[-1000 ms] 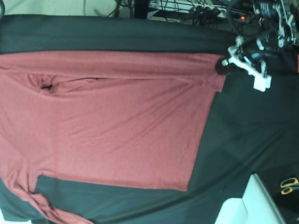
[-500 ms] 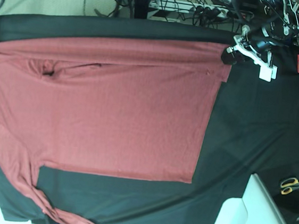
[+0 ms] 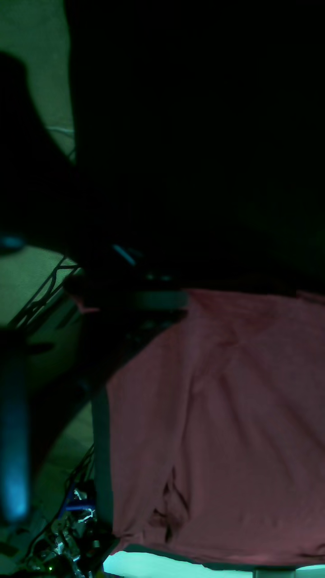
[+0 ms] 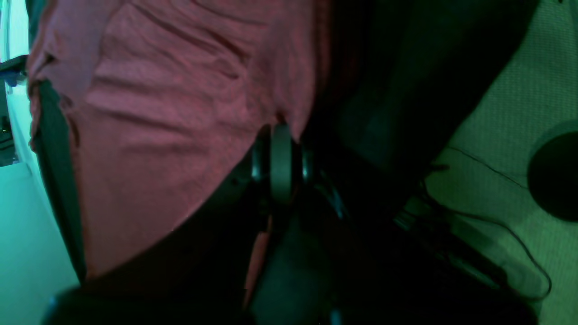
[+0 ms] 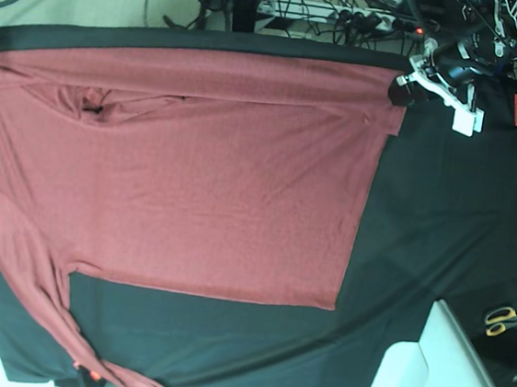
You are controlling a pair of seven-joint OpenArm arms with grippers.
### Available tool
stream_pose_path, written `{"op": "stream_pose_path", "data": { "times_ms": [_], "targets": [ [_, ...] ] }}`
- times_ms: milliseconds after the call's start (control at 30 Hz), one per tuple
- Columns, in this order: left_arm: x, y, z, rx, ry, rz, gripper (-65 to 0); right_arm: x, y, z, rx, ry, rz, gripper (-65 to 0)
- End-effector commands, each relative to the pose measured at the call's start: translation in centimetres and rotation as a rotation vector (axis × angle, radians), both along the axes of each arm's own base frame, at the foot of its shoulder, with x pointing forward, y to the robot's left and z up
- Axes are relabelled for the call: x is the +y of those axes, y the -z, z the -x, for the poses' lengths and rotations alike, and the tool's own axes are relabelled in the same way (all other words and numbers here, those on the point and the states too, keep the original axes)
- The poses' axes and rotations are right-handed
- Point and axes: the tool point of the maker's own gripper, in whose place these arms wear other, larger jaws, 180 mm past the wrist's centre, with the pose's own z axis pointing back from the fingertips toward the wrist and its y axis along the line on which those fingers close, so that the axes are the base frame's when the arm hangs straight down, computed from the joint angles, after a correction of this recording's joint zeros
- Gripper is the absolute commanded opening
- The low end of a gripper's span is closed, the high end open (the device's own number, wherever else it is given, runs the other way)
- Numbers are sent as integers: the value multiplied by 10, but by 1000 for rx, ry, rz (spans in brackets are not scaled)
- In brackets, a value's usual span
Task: Fold the T-shirt properly
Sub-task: 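Drag the grasped shoulder corner away from the shirt body with left gripper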
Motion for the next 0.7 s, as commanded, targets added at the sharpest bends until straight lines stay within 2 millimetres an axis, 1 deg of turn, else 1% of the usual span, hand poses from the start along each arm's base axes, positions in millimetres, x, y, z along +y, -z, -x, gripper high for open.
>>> {"op": "stream_pose_path", "data": {
  "times_ms": [0,133,167,200,233,333,400,600,667],
  "targets": [
    [11,-8,-5,-30,4,-27,-650,-27,-24,-4,-43,15,80,-642],
    [15,-10,-6,-31,6,-37,-650,-26,-23,-3,-40,17,76,-642],
    [19,-11,-6,-32,11,-47,-650,-25,-22,-3,-41,18,74,-642],
    [20,-13,-8,-36,15,-54,-650,-22,-20,-3,-41,19,67,-642],
    [21,-14,-8,-37,18,-57,-650,-19,-19,-3,-40,19,64,-642],
    [22,-19,-9,-47,27,-72,-650,-20,-22,2,-35,15,82,-642],
    [22,-21,-10,-56,31,-78,-650,-15,-19,2,-35,18,72,-642],
    [22,-19,-8,-46,32,-78,-650,-8,-11,9,-19,22,52,-642],
    [22,-18,-7,-43,31,-78,-650,-3,-8,12,-16,24,43,-642]
  ]
}}
